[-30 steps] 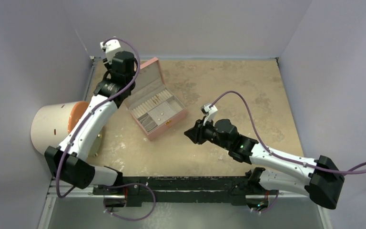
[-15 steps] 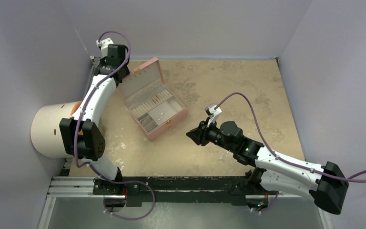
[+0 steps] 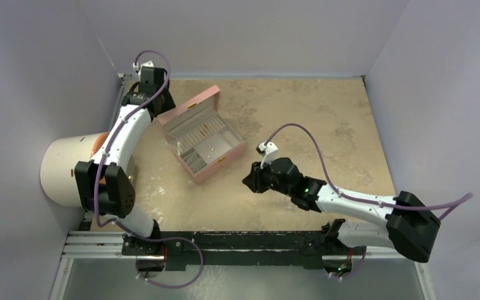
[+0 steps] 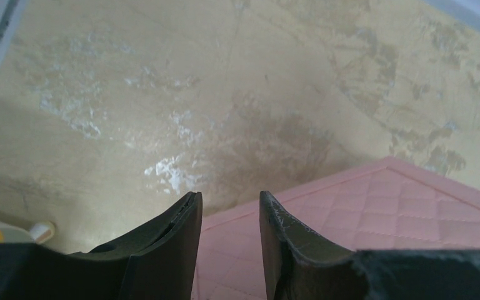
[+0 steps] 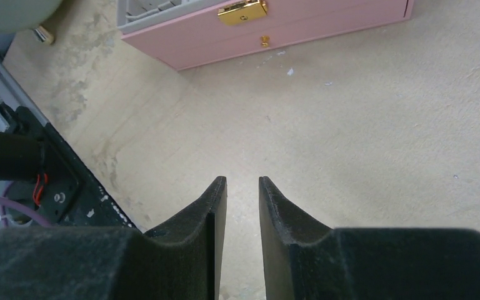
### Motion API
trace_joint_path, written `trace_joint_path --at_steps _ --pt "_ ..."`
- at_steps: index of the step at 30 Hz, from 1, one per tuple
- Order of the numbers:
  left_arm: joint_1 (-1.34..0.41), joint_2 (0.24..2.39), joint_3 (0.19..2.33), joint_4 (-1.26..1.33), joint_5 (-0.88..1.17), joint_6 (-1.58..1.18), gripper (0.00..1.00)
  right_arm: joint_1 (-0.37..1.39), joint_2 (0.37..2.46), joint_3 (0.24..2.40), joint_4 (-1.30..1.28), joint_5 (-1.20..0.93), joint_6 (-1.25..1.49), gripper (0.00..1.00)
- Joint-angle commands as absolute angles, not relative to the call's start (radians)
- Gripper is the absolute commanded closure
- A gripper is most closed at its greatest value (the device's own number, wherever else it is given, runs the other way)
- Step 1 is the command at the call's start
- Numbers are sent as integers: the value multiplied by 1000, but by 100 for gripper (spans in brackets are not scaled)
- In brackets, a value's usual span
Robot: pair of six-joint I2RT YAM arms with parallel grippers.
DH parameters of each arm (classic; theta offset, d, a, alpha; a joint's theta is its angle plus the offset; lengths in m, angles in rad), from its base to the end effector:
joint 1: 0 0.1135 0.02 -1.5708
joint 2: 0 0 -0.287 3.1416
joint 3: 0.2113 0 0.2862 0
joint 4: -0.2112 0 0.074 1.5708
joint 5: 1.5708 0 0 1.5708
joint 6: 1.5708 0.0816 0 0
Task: Organize the mixed jewelry
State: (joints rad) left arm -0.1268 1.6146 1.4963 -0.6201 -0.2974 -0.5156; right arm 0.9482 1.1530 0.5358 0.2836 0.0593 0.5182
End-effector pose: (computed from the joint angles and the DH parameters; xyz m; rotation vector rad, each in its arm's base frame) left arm 0.4295 -0.0307 0.3245 -0.5847 2.1933 0.0058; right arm 0.1867 0.2518 0.2119 -0.3886 1.9789 0.9161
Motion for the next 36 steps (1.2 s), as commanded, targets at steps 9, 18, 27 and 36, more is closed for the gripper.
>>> trace_joint_path --at_steps 9,18,27,36 --pt "-133 1392 1226 -550 -33 -526 62 946 1207 607 351 53 525 73" --pt "-142 1249 1079 -546 -5 -549 62 940 1168 631 271 144 480 69" --pt "-161 1096 973 -570 -67 -620 55 883 1239 795 204 108 384 63" --pt "-163 1050 892 -521 28 -613 54 879 1492 1090 108 43 324 64"
